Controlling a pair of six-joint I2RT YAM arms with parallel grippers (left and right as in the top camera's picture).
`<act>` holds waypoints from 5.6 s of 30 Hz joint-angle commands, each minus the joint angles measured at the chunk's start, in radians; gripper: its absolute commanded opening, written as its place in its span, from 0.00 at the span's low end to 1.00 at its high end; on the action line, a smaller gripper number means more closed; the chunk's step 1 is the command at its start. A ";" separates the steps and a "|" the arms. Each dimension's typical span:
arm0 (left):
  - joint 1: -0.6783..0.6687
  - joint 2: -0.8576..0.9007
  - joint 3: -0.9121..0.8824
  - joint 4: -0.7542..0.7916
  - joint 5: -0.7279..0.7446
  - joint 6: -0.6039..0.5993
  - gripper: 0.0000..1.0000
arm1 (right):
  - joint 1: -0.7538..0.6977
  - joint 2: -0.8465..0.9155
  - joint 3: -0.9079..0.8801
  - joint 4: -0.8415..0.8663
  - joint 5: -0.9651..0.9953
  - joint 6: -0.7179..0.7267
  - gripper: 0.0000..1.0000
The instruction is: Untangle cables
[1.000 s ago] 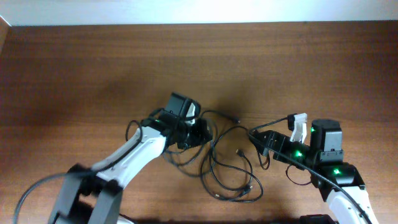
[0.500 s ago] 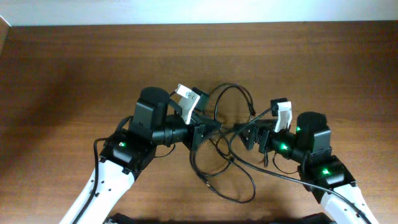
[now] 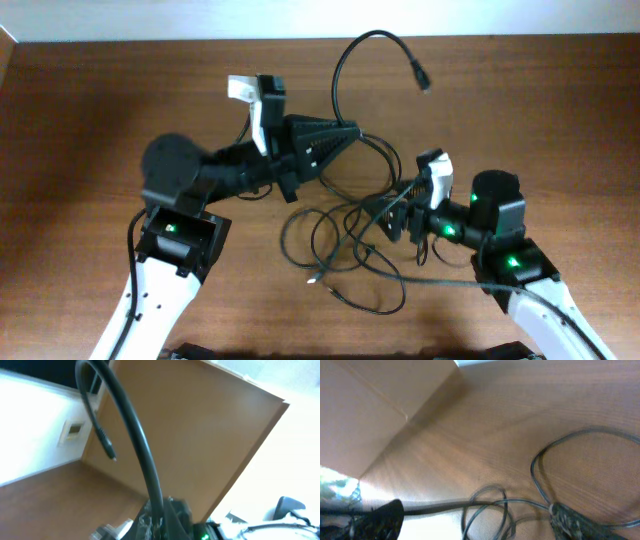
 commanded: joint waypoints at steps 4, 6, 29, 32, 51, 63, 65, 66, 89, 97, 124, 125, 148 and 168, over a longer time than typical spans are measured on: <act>0.005 -0.013 0.041 0.113 0.089 -0.145 0.00 | 0.116 0.170 0.014 0.244 0.171 0.061 0.56; 0.045 -0.013 0.057 0.112 0.139 -0.145 0.00 | 0.098 0.172 0.017 0.307 0.242 0.065 0.33; 0.291 -0.013 0.059 0.104 0.135 -0.182 0.00 | 0.310 0.620 0.131 0.314 0.592 -0.075 0.63; 0.333 -0.012 0.059 0.085 0.161 -0.170 0.00 | 0.309 0.590 0.149 0.362 0.590 -0.047 0.04; 0.433 0.065 0.057 -0.863 -0.266 0.350 0.00 | 0.282 -0.045 0.629 -0.048 0.682 -0.292 0.04; 0.367 0.253 0.057 -0.921 -0.048 0.615 0.00 | 0.282 0.150 0.889 -0.379 0.792 -0.450 0.04; 0.367 0.272 0.057 -0.922 -0.044 0.615 0.00 | 0.282 0.187 0.889 -0.289 0.810 -0.647 0.04; 0.367 0.278 0.057 -0.922 -0.044 0.615 0.00 | 0.282 0.214 0.889 -0.275 0.827 -0.694 0.04; 0.360 0.433 0.055 -1.094 -0.554 0.805 0.99 | 0.428 0.313 0.898 -0.362 0.197 -0.245 0.04; 0.464 0.459 0.055 -1.106 -0.775 0.477 0.99 | 0.475 0.397 0.969 -0.359 0.261 -0.343 0.04; 0.944 0.459 0.055 -1.191 -0.550 0.423 0.99 | 0.660 1.038 1.038 -0.445 0.416 -0.205 0.06; 0.944 0.459 0.055 -1.195 -0.550 0.423 0.99 | 0.643 1.051 1.038 -0.420 0.418 -0.204 0.09; 0.494 0.233 0.249 -1.273 -0.485 0.589 0.99 | 0.001 0.661 2.139 -1.733 0.528 -0.300 0.99; 0.166 0.771 0.230 -1.326 -0.942 1.361 0.66 | -0.027 0.585 2.131 -1.734 0.547 -0.300 0.98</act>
